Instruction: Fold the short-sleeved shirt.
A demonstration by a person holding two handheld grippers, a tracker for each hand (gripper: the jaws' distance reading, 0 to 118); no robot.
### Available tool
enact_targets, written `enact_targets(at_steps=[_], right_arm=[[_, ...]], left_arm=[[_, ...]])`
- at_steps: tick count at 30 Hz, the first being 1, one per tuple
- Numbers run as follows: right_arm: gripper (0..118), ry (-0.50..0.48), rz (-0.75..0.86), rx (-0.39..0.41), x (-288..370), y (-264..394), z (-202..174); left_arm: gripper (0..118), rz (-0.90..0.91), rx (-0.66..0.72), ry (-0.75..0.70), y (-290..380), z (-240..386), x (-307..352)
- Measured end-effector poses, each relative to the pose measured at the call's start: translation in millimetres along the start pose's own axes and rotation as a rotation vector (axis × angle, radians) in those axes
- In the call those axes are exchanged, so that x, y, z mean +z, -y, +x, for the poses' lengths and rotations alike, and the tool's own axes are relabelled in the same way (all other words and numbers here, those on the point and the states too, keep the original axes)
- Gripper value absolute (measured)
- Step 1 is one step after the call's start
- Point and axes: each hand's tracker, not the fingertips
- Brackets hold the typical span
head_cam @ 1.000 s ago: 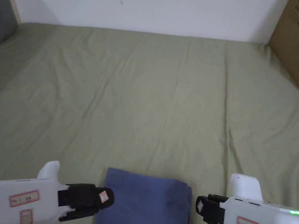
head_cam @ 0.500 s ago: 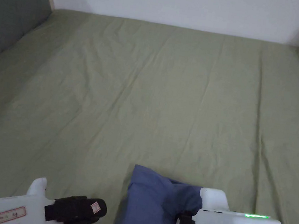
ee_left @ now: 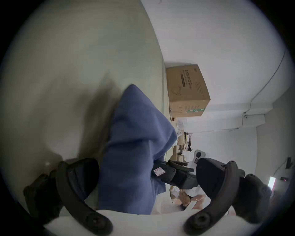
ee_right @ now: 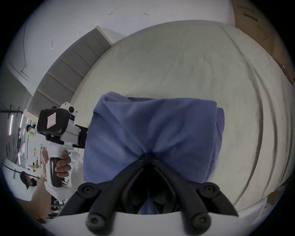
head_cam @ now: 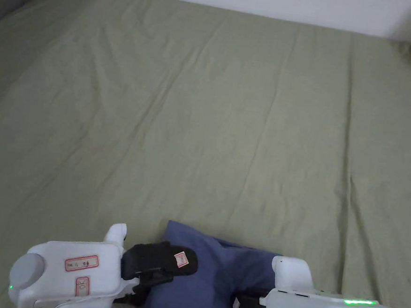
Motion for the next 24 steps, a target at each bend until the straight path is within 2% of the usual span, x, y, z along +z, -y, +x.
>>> enact_targets(at_steps=[3,4,5,6,7,9,12,15,17,21,24], right_arm=[[0,0.0,-0.001,-0.005,0,0,0],[0,0.004,0.0,-0.003,1,0,-1],[0,0.008,0.0,-0.003,1,0,-1],[0,0.011,0.002,-0.009,2,0,-1],[0,0.002,0.002,-0.023,4,0,0],[0,-0.011,0.0,-0.039,7,-1,0],[0,0.01,0.01,-0.029,14,-2,-4],[0,0.014,0.037,-0.028,23,-5,-6],[0,0.018,0.056,-0.041,29,-6,-6],[0,0.05,0.076,-0.052,31,-8,-2],[0,0.064,0.077,-0.086,31,-8,3]], left_arm=[[118,-0.031,-0.025,0.013,-1,-1,-9],[112,-0.023,-0.024,0.006,1,1,-8],[88,-0.004,-0.029,-0.048,0,-3,-5],[44,-0.018,-0.02,-0.154,0,-9,-7],[24,-0.039,-0.001,-0.182,0,-18,-8],[24,-0.028,0.043,-0.012,-2,-21,0],[24,-0.037,-0.055,-0.11,-2,-11,2],[24,-0.034,-0.029,-0.094,-4,-9,10],[24,-0.021,-0.064,-0.117,-10,-1,22],[24,0.039,-0.15,-0.22,-33,12,73],[24,0.076,-0.203,-0.362,-61,14,129]])
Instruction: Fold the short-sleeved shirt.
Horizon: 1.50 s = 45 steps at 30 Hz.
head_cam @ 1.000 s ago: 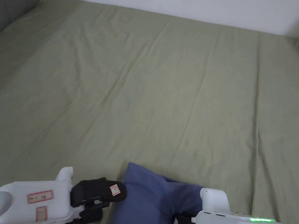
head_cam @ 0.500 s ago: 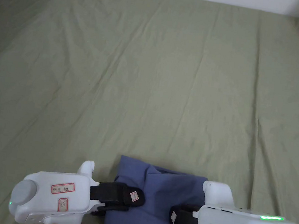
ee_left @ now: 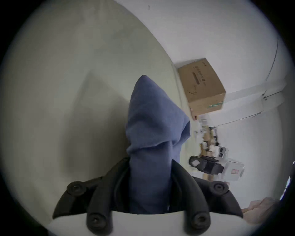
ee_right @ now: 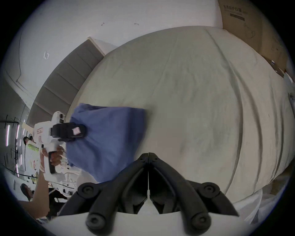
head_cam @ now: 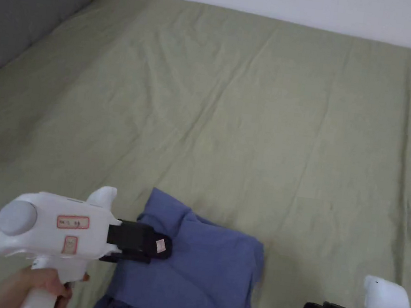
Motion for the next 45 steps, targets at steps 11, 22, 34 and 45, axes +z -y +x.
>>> enact_targets(at_steps=[11,22,34,45], right_arm=[[0,0.055,-0.034,-0.022,-17,0,1],[0,0.043,-0.064,0.007,-27,-3,-9],[0,0.006,-0.005,-0.02,0,12,5],[0,0.011,0.187,0.055,49,27,-5]], left_arm=[[24,-0.031,-0.153,-0.763,-81,-79,130],[114,0.137,-0.094,-0.74,-72,-63,146],[2,0.293,-0.197,-0.458,-1,70,122],[0,0.414,-0.379,-0.504,79,189,65]])
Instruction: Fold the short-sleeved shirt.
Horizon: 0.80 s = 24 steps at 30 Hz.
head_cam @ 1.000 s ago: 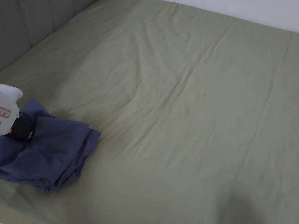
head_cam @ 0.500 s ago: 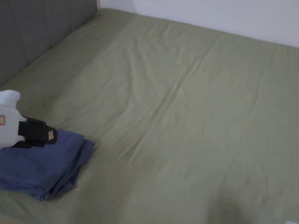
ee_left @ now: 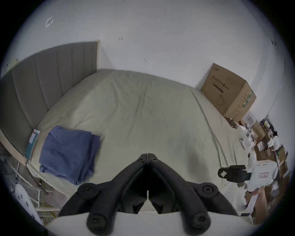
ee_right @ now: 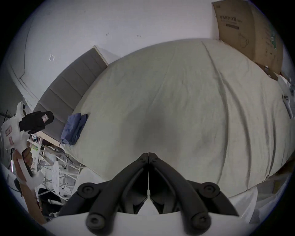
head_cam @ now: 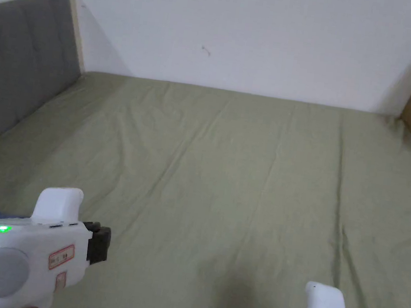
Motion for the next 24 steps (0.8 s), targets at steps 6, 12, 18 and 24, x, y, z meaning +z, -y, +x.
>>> enact_targets(at_steps=[6,12,18,24], right_arm=[[0,0.135,0.23,0.135,52,-15,-17],[0,0.243,0.494,0.213,106,-34,-39],[0,0.333,0.686,0.279,143,-36,-59],[0,0.369,0.735,0.289,147,-32,-66]], left_arm=[[0,0.164,-0.14,-0.098,0,62,34],[0,0.328,-0.089,-0.067,-7,106,74],[0,0.562,-0.201,-0.133,-5,145,106],[0,0.61,-0.305,-0.193,2,165,108]])
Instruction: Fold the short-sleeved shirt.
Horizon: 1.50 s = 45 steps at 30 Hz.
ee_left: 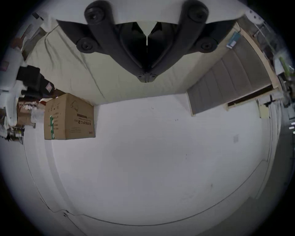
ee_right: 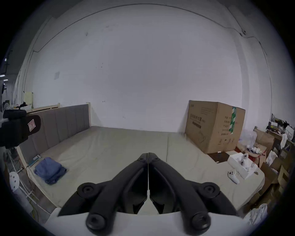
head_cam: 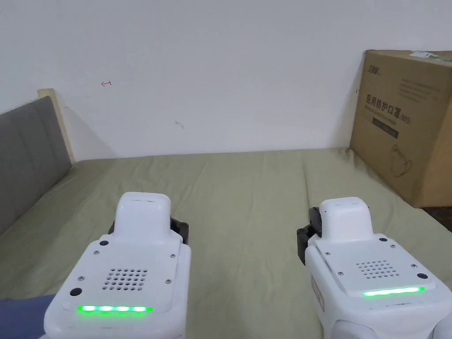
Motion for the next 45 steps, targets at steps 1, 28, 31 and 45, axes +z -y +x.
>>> enact_targets(at_steps=[1,28,31,45], right_arm=[[0,0.005,-0.004,0.002,-1,0,0],[116,0.003,-0.057,-0.013,-19,-3,5],[116,-0.007,-0.055,-0.026,-19,-3,7],[116,-0.017,-0.077,-0.025,-23,0,9]], left_arm=[[0,-0.002,-0.001,0.0,0,0,0],[116,-0.105,0.055,0.074,-5,-9,-11],[116,-0.121,0.063,0.057,-6,-9,-11],[116,-0.203,0.15,0.067,-11,-13,-15]])
